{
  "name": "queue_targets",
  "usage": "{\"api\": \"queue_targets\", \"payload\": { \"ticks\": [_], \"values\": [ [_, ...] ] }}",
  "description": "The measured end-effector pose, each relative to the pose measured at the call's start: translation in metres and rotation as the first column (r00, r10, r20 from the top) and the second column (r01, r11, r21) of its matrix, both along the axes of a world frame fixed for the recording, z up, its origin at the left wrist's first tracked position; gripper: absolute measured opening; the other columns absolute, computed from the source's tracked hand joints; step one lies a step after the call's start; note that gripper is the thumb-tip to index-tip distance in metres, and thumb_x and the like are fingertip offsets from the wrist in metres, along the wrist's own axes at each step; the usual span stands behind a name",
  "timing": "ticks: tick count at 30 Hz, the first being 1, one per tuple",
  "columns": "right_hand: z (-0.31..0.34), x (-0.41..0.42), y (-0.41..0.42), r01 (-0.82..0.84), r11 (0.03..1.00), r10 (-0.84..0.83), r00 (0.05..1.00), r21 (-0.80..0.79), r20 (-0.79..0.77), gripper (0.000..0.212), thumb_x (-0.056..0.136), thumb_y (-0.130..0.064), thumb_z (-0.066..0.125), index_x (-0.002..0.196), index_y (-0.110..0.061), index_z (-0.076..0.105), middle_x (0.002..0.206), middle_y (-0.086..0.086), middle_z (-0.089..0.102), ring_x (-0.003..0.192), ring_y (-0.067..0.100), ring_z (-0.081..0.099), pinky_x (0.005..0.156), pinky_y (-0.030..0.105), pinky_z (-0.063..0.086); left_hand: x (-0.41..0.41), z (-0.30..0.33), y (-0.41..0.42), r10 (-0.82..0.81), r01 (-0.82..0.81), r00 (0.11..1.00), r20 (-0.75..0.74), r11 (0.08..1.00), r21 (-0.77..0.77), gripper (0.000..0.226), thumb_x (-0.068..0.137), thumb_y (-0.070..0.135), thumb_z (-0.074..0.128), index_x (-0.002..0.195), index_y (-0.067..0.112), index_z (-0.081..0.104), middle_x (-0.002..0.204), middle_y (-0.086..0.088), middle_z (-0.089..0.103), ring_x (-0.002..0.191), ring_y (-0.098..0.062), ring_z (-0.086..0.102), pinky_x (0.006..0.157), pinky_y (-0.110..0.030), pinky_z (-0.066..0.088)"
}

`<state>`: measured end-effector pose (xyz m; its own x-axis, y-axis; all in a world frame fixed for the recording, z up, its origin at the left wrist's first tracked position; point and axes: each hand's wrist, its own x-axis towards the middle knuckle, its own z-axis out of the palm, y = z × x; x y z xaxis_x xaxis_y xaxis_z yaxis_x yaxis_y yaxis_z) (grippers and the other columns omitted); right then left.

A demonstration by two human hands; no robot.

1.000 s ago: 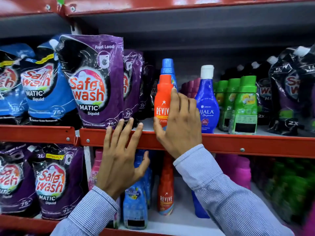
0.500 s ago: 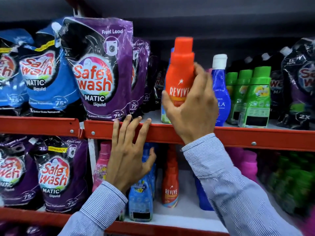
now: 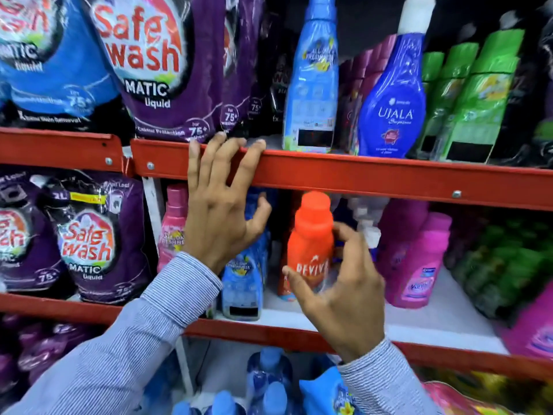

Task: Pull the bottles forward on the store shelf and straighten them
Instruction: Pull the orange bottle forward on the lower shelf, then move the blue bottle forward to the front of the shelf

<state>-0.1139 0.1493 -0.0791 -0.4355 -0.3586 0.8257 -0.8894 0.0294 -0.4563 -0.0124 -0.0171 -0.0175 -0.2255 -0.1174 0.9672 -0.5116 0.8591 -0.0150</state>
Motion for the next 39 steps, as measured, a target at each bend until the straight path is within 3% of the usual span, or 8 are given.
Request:
{"api": "queue_targets", "payload": {
  "ticks": [8,19,23,27,31,35,39],
  "values": [
    [-0.079,-0.025,-0.037,-0.004,0.960,-0.057,0.976,0.280,0.211,0.077,0.062,-0.041,0.085,0.123,-0.016,0.045,0.116,0.005,0.062,0.102,0.029,0.066,0.085,0.039,0.055,-0.001,0.000,0.005,-0.022,0.022,1.000,-0.013,0.999,0.041,0.071,0.080,0.024,0.067,0.148,0.018,0.047,0.144,-0.015,0.052,0.147,-0.034,0.040,0.130,-0.059,0.013],
    [-0.098,-0.023,-0.050,-0.057,0.941,-0.051,0.950,0.333,0.308,0.077,0.060,-0.044,0.089,0.118,-0.020,0.044,0.117,0.003,0.054,0.104,0.025,0.060,0.087,0.032,0.046,-0.003,-0.001,0.007,-0.019,0.019,1.000,-0.005,0.998,0.057,0.073,0.080,0.022,0.065,0.149,0.018,0.044,0.145,-0.015,0.050,0.148,-0.034,0.037,0.130,-0.060,0.012],
    [-0.090,-0.025,-0.039,-0.075,0.938,-0.028,0.956,0.338,0.291,0.078,0.060,-0.049,0.088,0.118,-0.019,0.044,0.117,0.001,0.052,0.104,0.022,0.059,0.089,0.034,0.050,-0.003,-0.002,0.008,0.008,-0.009,1.000,0.012,0.998,0.063,0.075,0.081,0.025,0.065,0.151,0.017,0.040,0.147,-0.015,0.048,0.151,-0.034,0.033,0.131,-0.060,0.011],
    [-0.055,-0.026,-0.018,-0.004,0.988,-0.013,0.995,0.155,0.103,0.059,0.075,-0.050,0.077,0.117,-0.020,0.049,0.114,-0.004,0.051,0.102,0.014,0.057,0.084,0.033,0.054,-0.004,-0.002,0.010,0.030,-0.031,0.999,0.018,0.998,0.062,0.077,0.081,0.030,0.064,0.153,0.017,0.038,0.152,-0.016,0.046,0.154,-0.035,0.028,0.130,-0.060,0.011],
    [0.005,-0.034,0.002,0.094,0.986,-0.114,0.982,-0.137,-0.151,0.041,0.082,-0.032,0.070,0.118,-0.016,0.058,0.115,0.004,0.057,0.107,0.022,0.055,0.098,0.033,0.046,-0.011,-0.002,0.020,0.035,-0.033,0.999,-0.025,0.997,0.074,0.077,0.082,0.036,0.063,0.153,0.014,0.039,0.156,-0.018,0.044,0.155,-0.038,0.026,0.130,-0.060,0.010],
    [0.065,-0.045,0.015,0.228,0.941,-0.297,0.911,-0.251,-0.287,0.050,0.082,-0.032,0.068,0.128,-0.015,0.061,0.123,0.012,0.060,0.114,0.033,0.055,0.103,0.043,0.041,-0.027,-0.002,0.036,0.001,-0.002,1.000,0.015,1.000,0.013,0.078,0.083,0.037,0.061,0.153,0.012,0.038,0.162,-0.017,0.039,0.156,-0.038,0.024,0.129,-0.062,0.012],
    [0.115,-0.055,0.016,0.335,0.899,-0.408,0.874,-0.283,-0.263,0.065,0.080,-0.040,0.066,0.139,-0.016,0.053,0.135,0.014,0.054,0.120,0.037,0.050,0.106,0.049,0.040,-0.048,0.002,0.052,-0.035,0.036,0.998,0.059,0.999,-0.026,0.081,0.082,0.037,0.063,0.155,0.015,0.037,0.163,-0.017,0.036,0.156,-0.039,0.024,0.128,-0.064,0.016]
  ]
}}
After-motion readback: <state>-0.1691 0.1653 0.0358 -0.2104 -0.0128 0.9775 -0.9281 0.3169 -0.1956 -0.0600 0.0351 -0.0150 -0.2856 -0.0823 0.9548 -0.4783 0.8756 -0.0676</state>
